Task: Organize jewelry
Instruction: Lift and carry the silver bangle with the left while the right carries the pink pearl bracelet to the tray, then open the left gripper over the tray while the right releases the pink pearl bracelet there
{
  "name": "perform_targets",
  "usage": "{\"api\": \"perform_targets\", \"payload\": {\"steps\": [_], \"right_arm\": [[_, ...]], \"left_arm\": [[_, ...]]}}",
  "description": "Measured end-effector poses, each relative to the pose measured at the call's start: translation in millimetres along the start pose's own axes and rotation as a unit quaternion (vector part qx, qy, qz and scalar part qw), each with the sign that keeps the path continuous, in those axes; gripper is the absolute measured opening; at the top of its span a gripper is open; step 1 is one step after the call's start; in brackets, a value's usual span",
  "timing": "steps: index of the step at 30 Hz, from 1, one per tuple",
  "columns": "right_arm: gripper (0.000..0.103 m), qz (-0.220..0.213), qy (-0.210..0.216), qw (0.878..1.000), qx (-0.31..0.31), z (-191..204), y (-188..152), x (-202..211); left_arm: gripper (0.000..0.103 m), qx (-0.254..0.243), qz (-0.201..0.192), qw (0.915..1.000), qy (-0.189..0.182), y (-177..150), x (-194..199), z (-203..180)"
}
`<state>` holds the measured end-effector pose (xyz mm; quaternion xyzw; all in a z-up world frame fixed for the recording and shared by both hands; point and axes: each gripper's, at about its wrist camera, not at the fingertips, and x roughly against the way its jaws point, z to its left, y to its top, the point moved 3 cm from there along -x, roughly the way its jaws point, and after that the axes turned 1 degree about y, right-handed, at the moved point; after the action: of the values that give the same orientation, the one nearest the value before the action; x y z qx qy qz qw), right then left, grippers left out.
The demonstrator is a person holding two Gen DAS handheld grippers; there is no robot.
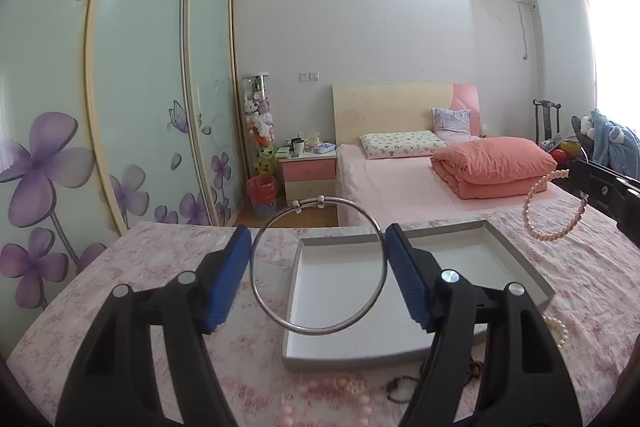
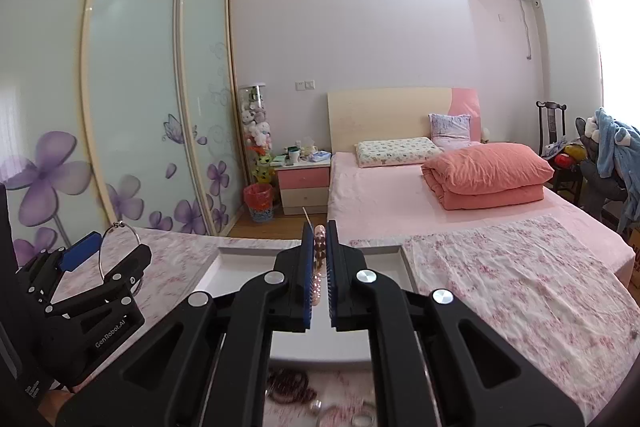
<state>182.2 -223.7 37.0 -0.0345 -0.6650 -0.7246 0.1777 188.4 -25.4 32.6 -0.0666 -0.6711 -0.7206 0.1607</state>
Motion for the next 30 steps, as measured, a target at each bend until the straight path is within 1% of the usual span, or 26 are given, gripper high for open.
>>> {"api": "perform_targets", "payload": {"steps": [6, 10, 13, 17, 20, 22, 24, 26, 30], "right_arm": [[0.007, 0.042, -0.006, 0.999, -0.019, -10, -6, -55], [0.007, 0.081, -0.003, 0.996, -0.039, -16, -14, -92], [0.007, 0.107, 0.000, 0.993, -0.047, -16, -22, -112], [0.007, 0.128, -0.001, 0.991, -0.048, -14, -30, -126], [0.008, 0.137, -0.002, 0.989, -0.053, -16, -33, -127], [0.015, 0.136, -0.001, 0.989, -0.055, -19, -31, -124], [0.035, 0.127, -0.006, 0.990, -0.054, -20, -28, -120], [0.036, 0.122, -0.010, 0.991, -0.056, -24, -26, -118], [0.036, 0.116, -0.015, 0.991, -0.058, -29, -22, -109]], "left_arm": [[0.067, 0.003, 0.033, 0.9994, 0.001, -2, -56, -6], [0.067, 0.005, 0.070, 0.9975, -0.003, -9, -94, -9], [0.067, 0.005, 0.094, 0.9955, -0.009, -15, -116, -11], [0.067, 0.004, 0.119, 0.9927, -0.018, -25, -133, -15], [0.068, 0.005, 0.133, 0.9906, -0.028, -26, -143, -20], [0.068, 0.005, 0.129, 0.9911, -0.032, -25, -145, -20], [0.070, 0.002, 0.121, 0.9920, -0.035, -22, -144, -20], [0.071, 0.003, 0.118, 0.9924, -0.035, -18, -141, -18], [0.071, 0.020, 0.111, 0.9932, -0.029, -11, -136, -6]]}}
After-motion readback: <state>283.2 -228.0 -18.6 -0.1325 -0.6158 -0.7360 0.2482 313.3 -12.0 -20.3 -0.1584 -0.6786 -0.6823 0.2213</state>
